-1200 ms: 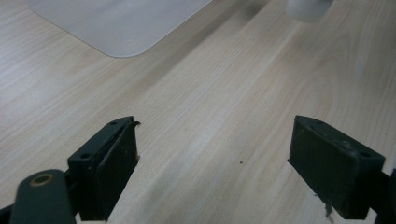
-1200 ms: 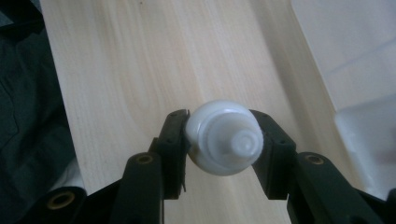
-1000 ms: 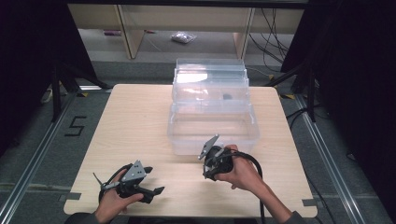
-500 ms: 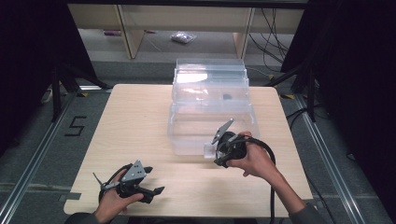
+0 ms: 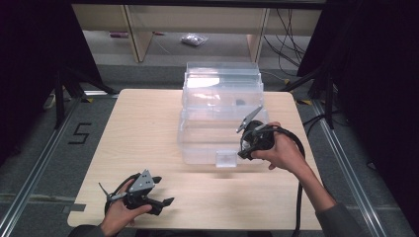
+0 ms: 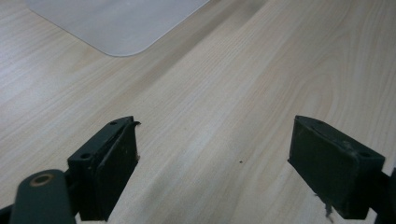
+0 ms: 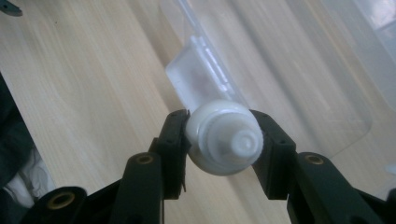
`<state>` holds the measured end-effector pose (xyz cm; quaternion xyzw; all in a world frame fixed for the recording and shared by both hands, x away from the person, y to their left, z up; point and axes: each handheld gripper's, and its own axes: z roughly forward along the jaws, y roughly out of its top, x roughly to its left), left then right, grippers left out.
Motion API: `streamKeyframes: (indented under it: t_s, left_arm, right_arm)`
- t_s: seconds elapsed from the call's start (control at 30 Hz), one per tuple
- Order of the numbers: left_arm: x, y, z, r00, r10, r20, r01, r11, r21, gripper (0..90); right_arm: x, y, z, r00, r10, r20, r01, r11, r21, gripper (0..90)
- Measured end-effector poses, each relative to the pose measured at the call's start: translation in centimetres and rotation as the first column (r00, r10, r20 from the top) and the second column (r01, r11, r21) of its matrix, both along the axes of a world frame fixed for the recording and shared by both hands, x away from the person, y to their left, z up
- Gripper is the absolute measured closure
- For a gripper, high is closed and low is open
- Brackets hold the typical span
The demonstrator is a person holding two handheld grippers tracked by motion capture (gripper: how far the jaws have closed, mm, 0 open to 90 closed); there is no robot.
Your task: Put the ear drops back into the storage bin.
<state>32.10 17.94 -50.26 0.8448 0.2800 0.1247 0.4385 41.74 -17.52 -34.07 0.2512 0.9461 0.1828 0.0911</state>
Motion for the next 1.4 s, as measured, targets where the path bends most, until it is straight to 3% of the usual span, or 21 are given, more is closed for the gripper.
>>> streamKeyframes:
  t_s: [0.5, 0.9, 1.4]
  left_arm:
    - [0.0, 0.0, 0.0, 1.0000, 0.002, -0.001, -0.002, 1.0000, 0.005, 14.9]
    - [0.0, 0.0, 0.0, 1.0000, 0.001, -0.003, -0.001, 1.0000, 0.001, 14.9]
    - [0.1, 0.1, 0.0, 1.0000, -0.003, 0.002, 0.003, 1.0000, 0.003, 14.9]
  right_arm:
    - [3.4, -2.1, 0.6, 0.9933, -0.116, 0.004, 0.116, 0.993, -0.015, 60.2]
    - [6.2, -3.1, -1.0, 0.9826, -0.184, -0.026, 0.183, 0.983, -0.037, 60.2]
    - [9.0, -4.0, -4.2, 0.9596, -0.269, -0.084, 0.264, 0.963, -0.057, 60.2]
